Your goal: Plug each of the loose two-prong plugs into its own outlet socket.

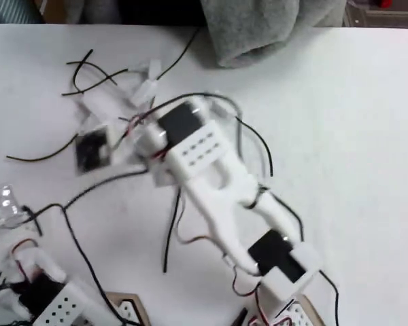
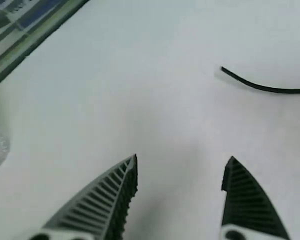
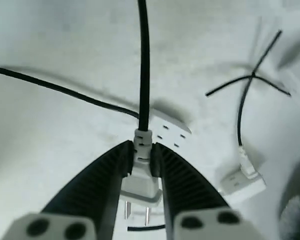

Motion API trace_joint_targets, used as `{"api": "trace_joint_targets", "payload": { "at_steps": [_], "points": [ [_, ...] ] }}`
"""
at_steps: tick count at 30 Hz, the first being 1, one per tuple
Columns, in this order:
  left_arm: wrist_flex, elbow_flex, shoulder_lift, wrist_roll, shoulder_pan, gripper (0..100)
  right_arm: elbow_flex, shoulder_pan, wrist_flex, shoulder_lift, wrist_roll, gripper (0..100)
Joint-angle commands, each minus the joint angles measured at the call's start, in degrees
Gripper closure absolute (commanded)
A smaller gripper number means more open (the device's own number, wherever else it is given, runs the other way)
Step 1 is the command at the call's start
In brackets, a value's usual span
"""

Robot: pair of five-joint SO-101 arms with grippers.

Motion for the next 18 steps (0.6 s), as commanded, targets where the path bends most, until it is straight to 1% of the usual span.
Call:
{"api": "trace_joint_targets", "payload": {
  "at_steps": [1,4,6,8,10,11,13,16,17,18],
  "points": [
    [-3.3,-1.8,-0.7,-3.3,-6.2,73,-0.5,-6.8,-1.0,4.4,-0.8,97.9],
    [-6.4,0.0,-0.7,-7.4,-10.6,73,-0.5,-9.3,-4.0,10.4,-1.0,97.9],
    [-10.0,2.1,-0.3,-9.0,-13.0,73,-0.6,-10.1,-6.9,14.6,-4.0,97.8],
    [-10.5,1.8,-0.6,-9.4,-14.1,73,-0.6,-10.6,-10.1,18.2,-7.4,97.7],
    [-10.5,1.8,-0.7,-9.4,-14.1,73,-1.2,-11.4,-12.3,20.4,-9.1,97.2],
    [-10.5,1.8,-0.7,-9.4,-14.1,73,-2.3,-11.5,-12.4,21.1,-9.6,95.4],
    [-10.6,1.8,-0.7,-9.2,-12.8,73,-5.6,-11.4,-11.5,20.6,-11.8,87.8],
    [-10.5,1.8,-0.7,-9.1,-10.4,73,-13.5,-10.4,-8.1,17.9,-20.0,74.5],
    [-10.5,1.8,-0.7,-9.1,-9.5,73,-16.6,-10.2,-6.5,16.6,-21.7,71.7],
    [-10.5,1.8,-0.7,-9.1,-8.3,73,-20.1,-10.1,-4.6,15.3,-21.8,70.6]
  ]
}}
